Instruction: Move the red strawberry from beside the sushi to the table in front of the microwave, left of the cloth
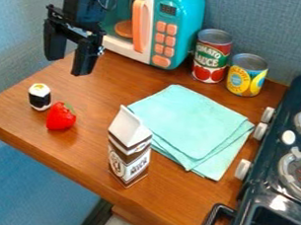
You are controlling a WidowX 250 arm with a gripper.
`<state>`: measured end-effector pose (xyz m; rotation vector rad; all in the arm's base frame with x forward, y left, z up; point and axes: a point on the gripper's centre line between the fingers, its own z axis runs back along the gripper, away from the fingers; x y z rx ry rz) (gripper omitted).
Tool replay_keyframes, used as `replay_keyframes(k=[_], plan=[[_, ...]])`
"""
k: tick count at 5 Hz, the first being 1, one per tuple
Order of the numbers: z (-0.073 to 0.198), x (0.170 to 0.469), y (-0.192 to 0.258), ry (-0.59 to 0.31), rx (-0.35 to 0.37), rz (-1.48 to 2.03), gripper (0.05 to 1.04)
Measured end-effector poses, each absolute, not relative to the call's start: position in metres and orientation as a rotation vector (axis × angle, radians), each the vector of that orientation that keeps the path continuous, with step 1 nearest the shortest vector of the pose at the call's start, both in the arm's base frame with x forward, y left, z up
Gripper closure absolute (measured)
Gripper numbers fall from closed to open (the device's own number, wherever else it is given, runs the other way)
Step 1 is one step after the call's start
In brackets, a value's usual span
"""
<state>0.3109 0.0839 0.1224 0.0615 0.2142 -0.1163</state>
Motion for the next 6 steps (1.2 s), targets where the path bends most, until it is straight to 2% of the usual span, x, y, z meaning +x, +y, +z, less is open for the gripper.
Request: replay_keyframes(k=[1,2,3,4,5,6], plan=[[0.108,0.308,0.083,0.257,0.051,-0.12,0.082],[0.089,0.298,0.084,0.283,0.073,-0.164,0.082],[0.079,0.294,0.082,0.285,0.066,-0.223,0.082],[0.066,0.285,0.081,0.279,0.057,-0.273,0.082],[0.07,0.281,0.086,0.211,0.054,-0.272,0.082],[0.067,0.283,0.089,0.185,0.059,-0.269,0.082]])
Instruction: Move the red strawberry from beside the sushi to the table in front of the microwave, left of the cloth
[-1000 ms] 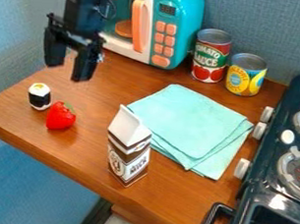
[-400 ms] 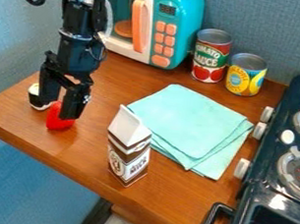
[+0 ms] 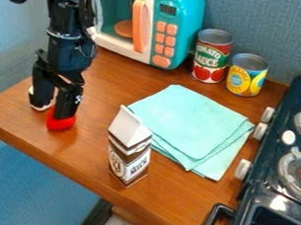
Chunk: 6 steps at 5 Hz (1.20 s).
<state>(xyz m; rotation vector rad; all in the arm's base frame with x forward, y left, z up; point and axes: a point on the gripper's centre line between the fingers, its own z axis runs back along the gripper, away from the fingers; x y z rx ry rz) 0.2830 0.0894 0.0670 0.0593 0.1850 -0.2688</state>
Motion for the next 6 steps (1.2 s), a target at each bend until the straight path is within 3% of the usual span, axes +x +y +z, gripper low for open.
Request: replay_keyframes(k=[2,6], plan=[[0.064,0.284,0.103,0.151,0.089,-0.221,0.082],[0.029,0.292,0.104,0.214,0.043,-0.175,0.082]])
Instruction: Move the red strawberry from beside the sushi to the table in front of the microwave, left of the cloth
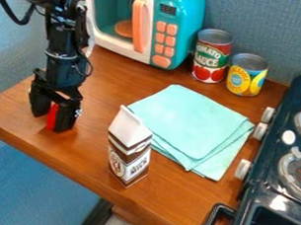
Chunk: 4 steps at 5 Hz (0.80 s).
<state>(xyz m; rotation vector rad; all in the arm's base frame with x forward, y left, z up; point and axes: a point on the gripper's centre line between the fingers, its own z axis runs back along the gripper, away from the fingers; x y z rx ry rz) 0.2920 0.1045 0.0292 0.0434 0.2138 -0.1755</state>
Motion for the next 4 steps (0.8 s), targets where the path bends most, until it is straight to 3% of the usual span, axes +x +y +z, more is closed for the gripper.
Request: replay_keyframes(k=[1,3,4], plan=[[0.026,0.295,0.106,0.222,0.043,-0.157,0.1],[0.021,0.304,0.102,0.197,0.009,-0.124,0.263],[0.024,0.304,0.095,0.178,-0.026,-0.125,0.263]])
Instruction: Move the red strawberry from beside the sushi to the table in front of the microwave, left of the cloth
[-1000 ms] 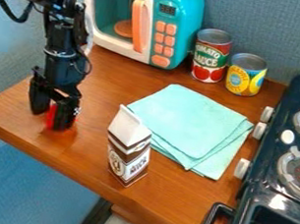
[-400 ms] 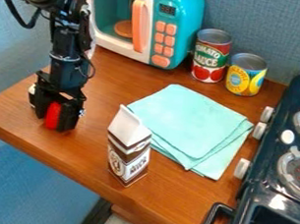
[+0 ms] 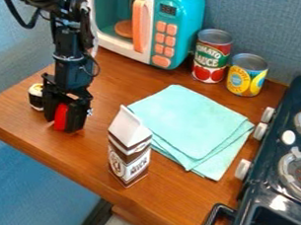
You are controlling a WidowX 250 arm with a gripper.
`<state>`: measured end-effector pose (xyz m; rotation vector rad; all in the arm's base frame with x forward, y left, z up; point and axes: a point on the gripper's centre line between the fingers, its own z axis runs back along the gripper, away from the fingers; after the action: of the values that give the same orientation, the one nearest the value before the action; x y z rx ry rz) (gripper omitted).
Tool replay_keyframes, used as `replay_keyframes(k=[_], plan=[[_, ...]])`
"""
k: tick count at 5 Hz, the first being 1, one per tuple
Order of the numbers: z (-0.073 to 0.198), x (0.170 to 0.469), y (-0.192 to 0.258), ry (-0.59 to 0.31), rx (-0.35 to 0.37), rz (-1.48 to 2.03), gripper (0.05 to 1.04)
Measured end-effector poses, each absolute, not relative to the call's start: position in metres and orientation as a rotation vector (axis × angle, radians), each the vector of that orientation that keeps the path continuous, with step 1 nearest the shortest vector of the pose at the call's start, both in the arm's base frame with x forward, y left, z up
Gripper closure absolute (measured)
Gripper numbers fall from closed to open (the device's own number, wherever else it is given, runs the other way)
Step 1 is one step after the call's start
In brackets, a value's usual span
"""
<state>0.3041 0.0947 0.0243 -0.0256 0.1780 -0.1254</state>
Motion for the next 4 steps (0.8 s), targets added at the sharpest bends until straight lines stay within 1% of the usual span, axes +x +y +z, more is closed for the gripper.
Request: replay_keyframes(k=[1,2,3,4], plan=[[0.042,0.31,0.086,0.165,-0.001,-0.137,0.263],[0.068,0.338,0.071,0.091,-0.006,-0.177,0.263],[0.083,0.374,0.064,0.033,0.017,-0.178,0.263],[0.061,0.399,0.056,0.069,0.008,-0.169,0.263]])
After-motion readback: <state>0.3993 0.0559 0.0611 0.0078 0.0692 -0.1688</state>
